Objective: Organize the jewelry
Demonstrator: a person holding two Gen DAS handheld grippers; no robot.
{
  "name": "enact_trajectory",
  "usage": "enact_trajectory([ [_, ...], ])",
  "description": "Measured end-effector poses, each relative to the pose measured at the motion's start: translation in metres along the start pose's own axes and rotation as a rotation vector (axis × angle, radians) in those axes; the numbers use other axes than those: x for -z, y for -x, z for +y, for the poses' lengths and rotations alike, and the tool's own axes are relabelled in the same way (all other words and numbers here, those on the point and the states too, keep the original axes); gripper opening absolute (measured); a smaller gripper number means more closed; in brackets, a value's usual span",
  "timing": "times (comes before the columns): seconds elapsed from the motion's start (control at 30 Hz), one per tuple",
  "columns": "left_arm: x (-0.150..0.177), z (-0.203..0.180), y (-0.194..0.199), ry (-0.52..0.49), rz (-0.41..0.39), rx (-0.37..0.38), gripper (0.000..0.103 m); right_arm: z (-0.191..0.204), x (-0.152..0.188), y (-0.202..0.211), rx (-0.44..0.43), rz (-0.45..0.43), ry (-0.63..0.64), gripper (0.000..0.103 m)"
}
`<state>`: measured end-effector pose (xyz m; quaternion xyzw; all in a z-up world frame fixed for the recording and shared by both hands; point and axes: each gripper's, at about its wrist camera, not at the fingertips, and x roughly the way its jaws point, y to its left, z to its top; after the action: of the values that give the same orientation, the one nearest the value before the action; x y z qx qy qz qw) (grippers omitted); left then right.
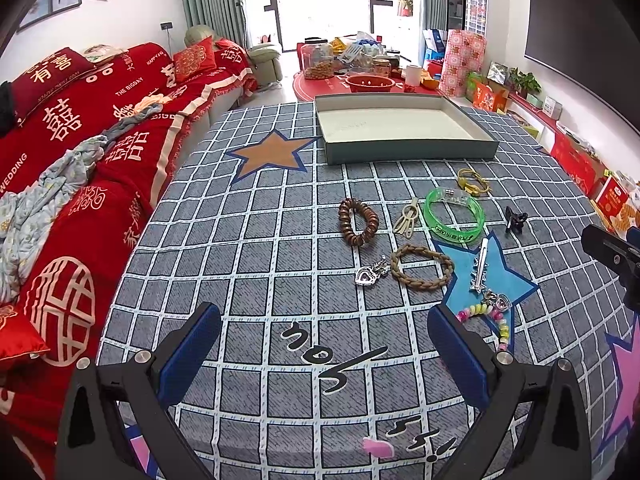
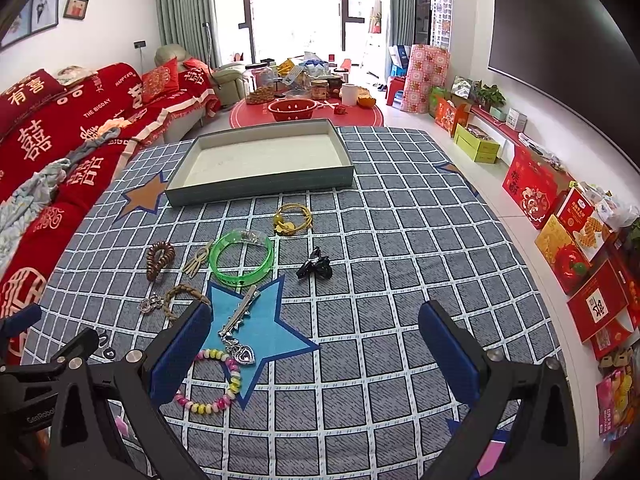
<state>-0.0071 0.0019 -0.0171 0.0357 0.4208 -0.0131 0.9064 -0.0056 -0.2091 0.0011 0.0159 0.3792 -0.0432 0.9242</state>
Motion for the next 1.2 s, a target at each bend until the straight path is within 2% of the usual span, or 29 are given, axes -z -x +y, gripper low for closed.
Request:
enact_trajectory([
  [1.2, 0.0046, -0.0022, -0.0051, -0.013, 0.021, 0.003, 0.103, 0.0001, -0.0002, -0.0017, 0.001, 0.004, 0.000, 0.103],
])
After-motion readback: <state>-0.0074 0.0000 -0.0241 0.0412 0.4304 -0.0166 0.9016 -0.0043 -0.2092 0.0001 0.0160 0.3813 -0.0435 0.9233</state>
